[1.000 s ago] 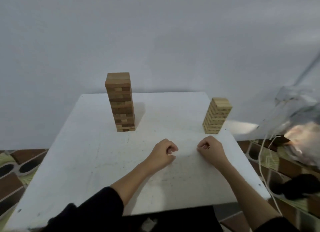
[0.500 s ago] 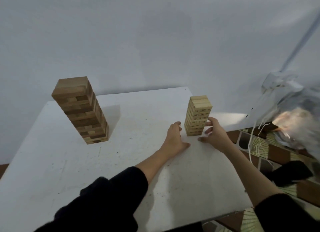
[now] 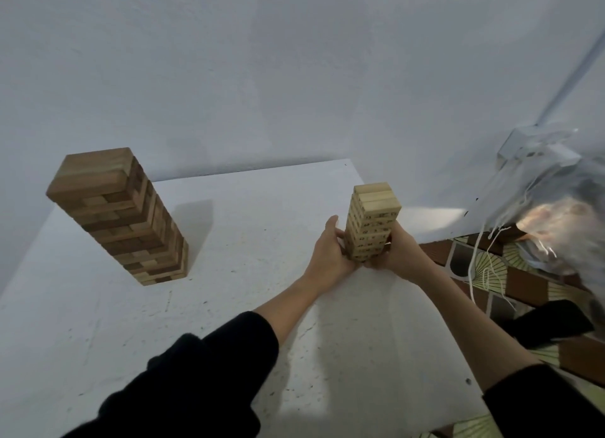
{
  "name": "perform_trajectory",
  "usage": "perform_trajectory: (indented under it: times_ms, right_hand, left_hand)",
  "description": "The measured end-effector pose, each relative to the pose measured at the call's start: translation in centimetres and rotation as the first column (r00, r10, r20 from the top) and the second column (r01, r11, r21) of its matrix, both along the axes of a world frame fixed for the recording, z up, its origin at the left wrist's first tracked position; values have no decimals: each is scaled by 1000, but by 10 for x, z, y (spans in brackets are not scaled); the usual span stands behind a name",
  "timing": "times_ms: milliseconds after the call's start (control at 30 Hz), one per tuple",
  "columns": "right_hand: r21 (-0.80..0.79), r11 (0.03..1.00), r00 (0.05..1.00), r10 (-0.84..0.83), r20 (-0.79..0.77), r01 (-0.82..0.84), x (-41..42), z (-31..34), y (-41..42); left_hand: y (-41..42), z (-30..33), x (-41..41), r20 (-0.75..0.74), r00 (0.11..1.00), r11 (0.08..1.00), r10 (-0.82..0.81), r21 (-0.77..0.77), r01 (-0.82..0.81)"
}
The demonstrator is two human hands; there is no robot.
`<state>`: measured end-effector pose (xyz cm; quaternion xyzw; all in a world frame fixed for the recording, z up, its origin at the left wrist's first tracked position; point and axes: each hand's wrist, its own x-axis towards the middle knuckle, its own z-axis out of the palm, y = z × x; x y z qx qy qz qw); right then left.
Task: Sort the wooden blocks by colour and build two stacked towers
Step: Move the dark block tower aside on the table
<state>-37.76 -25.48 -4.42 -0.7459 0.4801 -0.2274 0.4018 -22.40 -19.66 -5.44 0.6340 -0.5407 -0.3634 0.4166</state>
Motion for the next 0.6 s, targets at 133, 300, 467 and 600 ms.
perform_trajectory:
  times_ms: [133,300,467,600]
  right_hand:
    - [0,1000,1000,12,18,-12,7,1,0]
    - [9,999,998,52,29,-52,32,3,-3]
    - [-10,995,995,96,26,-96,62,3,-6]
    - [-13,991,989,135,52,-135,87,1,-11]
  left_hand:
    - [0,1,8,16,1000,1000,5,-15,-5]
    - [-3,0,33,50,999,999,-6,44,4]
    - [5,8,58,-17,996,996,85,38,-84]
    - [8,4,80,-33,992,992,120,42,-118]
